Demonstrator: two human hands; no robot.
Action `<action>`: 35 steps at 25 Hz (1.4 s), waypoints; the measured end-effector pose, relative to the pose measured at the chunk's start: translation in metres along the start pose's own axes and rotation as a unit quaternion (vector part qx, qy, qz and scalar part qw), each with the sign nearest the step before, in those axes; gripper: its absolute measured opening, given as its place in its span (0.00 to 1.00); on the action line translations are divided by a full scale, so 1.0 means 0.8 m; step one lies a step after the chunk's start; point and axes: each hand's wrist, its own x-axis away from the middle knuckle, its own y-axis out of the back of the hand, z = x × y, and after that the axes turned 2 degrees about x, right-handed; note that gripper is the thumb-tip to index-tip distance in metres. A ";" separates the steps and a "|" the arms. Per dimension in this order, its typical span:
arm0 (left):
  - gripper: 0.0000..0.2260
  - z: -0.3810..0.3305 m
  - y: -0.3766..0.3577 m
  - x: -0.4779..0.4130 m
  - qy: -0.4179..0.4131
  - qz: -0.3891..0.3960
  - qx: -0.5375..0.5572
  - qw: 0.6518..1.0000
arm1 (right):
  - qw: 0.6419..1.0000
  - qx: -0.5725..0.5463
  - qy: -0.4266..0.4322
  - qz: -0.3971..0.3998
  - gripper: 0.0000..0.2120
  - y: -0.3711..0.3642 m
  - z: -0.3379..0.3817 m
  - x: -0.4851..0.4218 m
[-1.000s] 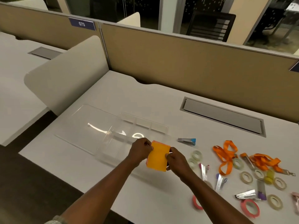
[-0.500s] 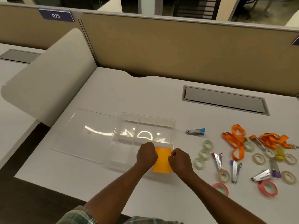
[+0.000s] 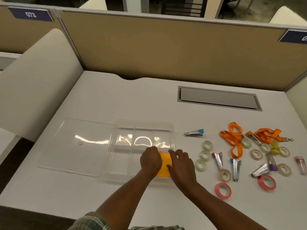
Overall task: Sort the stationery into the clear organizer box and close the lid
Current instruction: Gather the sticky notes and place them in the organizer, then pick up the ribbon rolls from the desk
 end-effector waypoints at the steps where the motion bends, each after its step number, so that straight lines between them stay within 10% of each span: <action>1: 0.07 -0.002 -0.001 -0.002 0.003 0.006 -0.002 1.000 | 0.999 0.016 0.039 -0.018 0.22 -0.001 -0.001 0.003; 5: 0.10 -0.009 -0.004 -0.007 -0.011 0.023 -0.058 0.998 | 0.980 0.072 0.183 -0.007 0.14 -0.022 -0.007 0.022; 12: 0.09 -0.004 -0.019 0.010 -0.075 0.014 -0.101 0.992 | 0.975 0.082 0.176 0.105 0.35 -0.030 0.002 0.029; 21: 0.17 0.007 -0.026 0.020 -0.138 0.068 -0.144 0.978 | 0.977 0.039 0.156 0.137 0.28 -0.022 0.001 0.029; 35: 0.13 -0.116 -0.052 0.063 -0.249 0.014 -0.067 0.966 | 0.994 -0.082 0.010 -0.066 0.18 0.030 -0.190 0.090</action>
